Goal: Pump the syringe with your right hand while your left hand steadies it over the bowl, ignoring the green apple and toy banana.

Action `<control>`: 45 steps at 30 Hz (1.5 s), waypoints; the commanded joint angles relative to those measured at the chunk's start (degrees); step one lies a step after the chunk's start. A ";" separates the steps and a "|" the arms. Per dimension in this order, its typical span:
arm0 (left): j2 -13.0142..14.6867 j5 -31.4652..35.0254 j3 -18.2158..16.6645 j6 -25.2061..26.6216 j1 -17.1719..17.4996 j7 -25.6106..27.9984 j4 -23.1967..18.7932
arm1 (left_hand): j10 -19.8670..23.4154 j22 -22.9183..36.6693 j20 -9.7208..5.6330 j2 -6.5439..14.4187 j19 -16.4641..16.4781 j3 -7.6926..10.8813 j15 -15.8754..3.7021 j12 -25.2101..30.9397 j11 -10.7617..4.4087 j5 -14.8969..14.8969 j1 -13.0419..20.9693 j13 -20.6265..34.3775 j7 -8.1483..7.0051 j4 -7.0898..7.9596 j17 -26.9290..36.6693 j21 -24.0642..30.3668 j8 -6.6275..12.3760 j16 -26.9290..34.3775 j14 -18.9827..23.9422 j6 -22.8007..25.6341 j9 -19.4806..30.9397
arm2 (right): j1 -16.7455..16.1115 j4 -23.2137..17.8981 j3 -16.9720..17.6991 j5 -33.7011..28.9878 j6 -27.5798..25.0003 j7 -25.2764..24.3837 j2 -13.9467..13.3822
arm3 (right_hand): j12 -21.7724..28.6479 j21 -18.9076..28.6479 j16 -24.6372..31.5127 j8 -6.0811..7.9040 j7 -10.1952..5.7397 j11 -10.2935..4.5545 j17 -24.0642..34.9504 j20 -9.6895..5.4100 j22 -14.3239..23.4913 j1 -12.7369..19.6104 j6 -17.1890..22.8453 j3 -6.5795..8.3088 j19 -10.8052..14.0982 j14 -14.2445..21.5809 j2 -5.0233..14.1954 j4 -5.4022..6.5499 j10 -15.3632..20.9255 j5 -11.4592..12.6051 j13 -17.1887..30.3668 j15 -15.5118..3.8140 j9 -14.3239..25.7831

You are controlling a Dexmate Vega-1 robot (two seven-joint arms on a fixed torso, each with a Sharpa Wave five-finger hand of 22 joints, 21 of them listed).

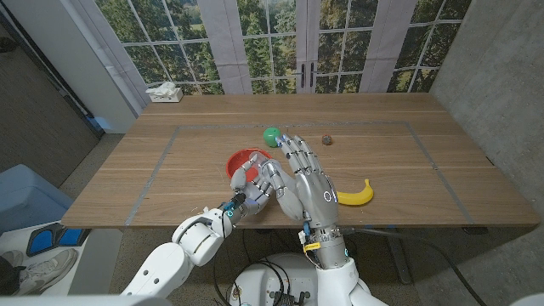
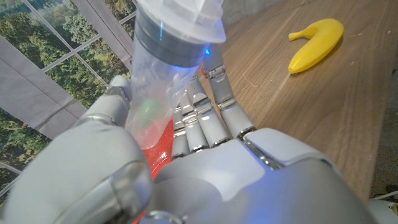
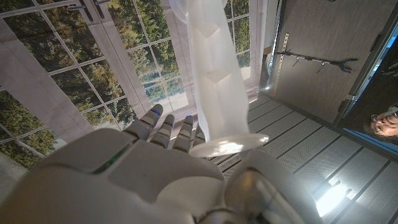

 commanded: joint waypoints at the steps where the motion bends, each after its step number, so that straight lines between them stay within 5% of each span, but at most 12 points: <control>1: 1.54 -5.65 -1.06 4.18 -0.07 -1.69 -0.03 | 4.29 -0.09 -5.65 7.84 0.31 13.98 -4.25 0.35 -8.30 0.34 1.10 0.15 1.24 7.63 0.01 0.40 2.09 0.08 0.08 1.24 0.85 | 1.98 0.20 -1.06 0.07 -2.65 0.00 0.90 | 0.09 -0.17 0.02 0.25 -0.30 -0.26 -0.08 -4.12 -0.02 0.16 -0.25 0.05 -0.16 -0.32 0.58 -0.21 -0.27 0.11 0.04 -8.70 0.10; 15: 2.31 -7.22 -1.64 5.32 -0.08 -2.19 0.18 | 4.07 -0.12 -5.57 7.80 0.14 14.11 -4.27 0.14 -8.31 0.34 0.86 0.12 1.27 7.85 -0.08 0.37 2.57 -0.03 -0.54 0.86 1.21 | 3.39 1.74 -2.43 1.02 -6.58 2.47 2.41 | -0.20 -0.41 -0.11 0.40 -0.62 -0.92 -0.16 -4.39 -0.03 -0.12 -0.09 -0.20 -0.72 -1.08 1.11 0.06 -1.47 0.12 -0.01 -9.01 0.09; 45: 2.35 -8.46 -1.36 6.06 -0.50 -1.64 0.71 | 4.40 -0.16 -5.55 7.65 0.00 14.36 -4.27 0.19 -8.31 0.29 0.56 0.13 1.09 7.73 -0.11 0.55 3.86 0.19 -0.82 0.74 1.92 | 6.76 2.92 -2.52 3.95 -5.59 3.49 0.91 | 0.00 -0.43 0.01 0.38 -0.63 -0.90 -0.38 -4.24 -0.06 -0.30 -0.39 -0.49 -0.86 -1.38 1.19 0.25 -1.91 0.19 -0.10 -8.84 0.07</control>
